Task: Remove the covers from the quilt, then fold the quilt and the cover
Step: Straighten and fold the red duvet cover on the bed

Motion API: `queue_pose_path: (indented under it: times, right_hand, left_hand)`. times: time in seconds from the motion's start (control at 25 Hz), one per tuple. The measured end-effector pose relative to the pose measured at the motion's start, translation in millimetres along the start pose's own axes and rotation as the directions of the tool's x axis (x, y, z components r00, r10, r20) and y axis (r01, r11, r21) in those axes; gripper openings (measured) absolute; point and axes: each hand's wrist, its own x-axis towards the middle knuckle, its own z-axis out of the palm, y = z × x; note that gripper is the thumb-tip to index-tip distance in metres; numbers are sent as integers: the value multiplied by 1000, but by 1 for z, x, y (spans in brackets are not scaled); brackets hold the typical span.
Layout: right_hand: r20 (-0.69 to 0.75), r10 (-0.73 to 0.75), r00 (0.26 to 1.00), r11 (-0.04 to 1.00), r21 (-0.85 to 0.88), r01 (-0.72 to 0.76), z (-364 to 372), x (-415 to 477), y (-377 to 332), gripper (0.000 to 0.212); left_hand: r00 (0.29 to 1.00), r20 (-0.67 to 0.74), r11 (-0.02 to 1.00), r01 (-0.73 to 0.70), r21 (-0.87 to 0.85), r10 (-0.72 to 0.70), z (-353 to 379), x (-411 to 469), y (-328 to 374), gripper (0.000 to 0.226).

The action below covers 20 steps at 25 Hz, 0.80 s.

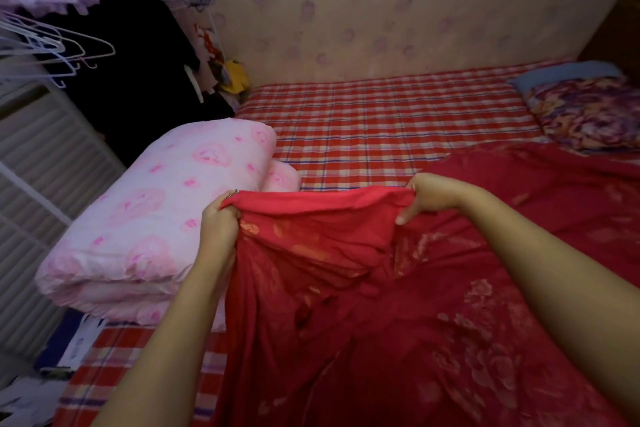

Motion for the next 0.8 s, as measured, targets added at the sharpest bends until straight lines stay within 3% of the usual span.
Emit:
queue_pose_path:
  times: [0.08, 0.12, 0.2, 0.24, 0.28, 0.32, 0.36, 0.4, 0.44, 0.48, 0.52, 0.56, 0.6, 0.64, 0.68, 0.72, 0.8]
  right_hand:
    - [166, -100, 981, 963, 266, 53, -13, -6, 2, 33]
    - [219, -99, 971, 974, 223, 50, -15, -6, 2, 32]
    - [242, -16, 970, 995, -90, 39, 2, 4, 6, 33]
    - [167, 44, 985, 971, -238, -3, 19, 9, 9, 34]
    - [74, 102, 992, 960, -267, -79, 36, 12, 12, 33]
    - [44, 181, 983, 974, -148, -173, 49, 15, 14, 29]
    - [118, 275, 954, 936, 195, -293, 53, 17, 11, 27]
    - [268, 267, 926, 711, 594, -377, 49, 23, 1, 30]
    - [339, 141, 930, 375, 851, -367, 40, 34, -15, 32]
    - [294, 11, 956, 41, 955, -294, 24, 47, -34, 28]
    - [194, -95, 976, -174, 962, -209, 0, 56, -59, 22]
    - [71, -153, 986, -254, 961, -109, -25, 66, -90, 19]
    - [-29, -209, 978, -250, 968, -25, -46, 69, -127, 21]
    - [-106, -268, 958, -272, 962, 30, -65, 69, -167, 24]
    - [-157, -312, 937, -283, 957, 66, -81, 68, -200, 25]
    - [-187, -330, 925, -283, 955, 92, -92, 67, -228, 25]
    - [-201, -388, 899, -295, 952, 86, -105, 68, -265, 25]
  left_hand:
    - [997, -65, 998, 41, -44, -44, 1, 0, 2, 42]
    - [992, -96, 989, 64, -133, -78, 2, -1, 6, 40]
    - [986, -112, 953, 87, -292, -124, 4, -1, 12, 35]
    - [988, -84, 943, 96, -317, -128, 6, -2, 14, 35]
    - [991, -43, 953, 112, -281, -129, 6, -1, 14, 36]
    - [992, -1, 973, 125, -193, -127, 5, 0, 13, 38]
    - [990, 29, 990, 139, -27, -138, 0, 2, 9, 38]
    - [990, 47, 967, 122, 223, -136, -8, 6, 1, 34]
    - [987, 86, 859, 78, 505, -139, -18, 11, -6, 24]
    - [950, 200, 694, 25, 719, -241, -25, 11, -12, 14]
    - [857, 293, 504, -45, 863, -425, -31, 10, -16, 23]
    - [732, 331, 360, -126, 925, -595, -32, 14, -20, 38]
    - [625, 353, 329, -159, 931, -696, -28, 12, -19, 53]
    - [611, 380, 354, -170, 920, -695, -20, 9, -16, 61]
    - [653, 408, 417, -152, 896, -638, -4, 5, -3, 57]
    - [728, 429, 510, -127, 851, -534, 14, 0, 9, 53]
    - [700, 552, 766, -11, 642, -453, 41, -11, 33, 59]
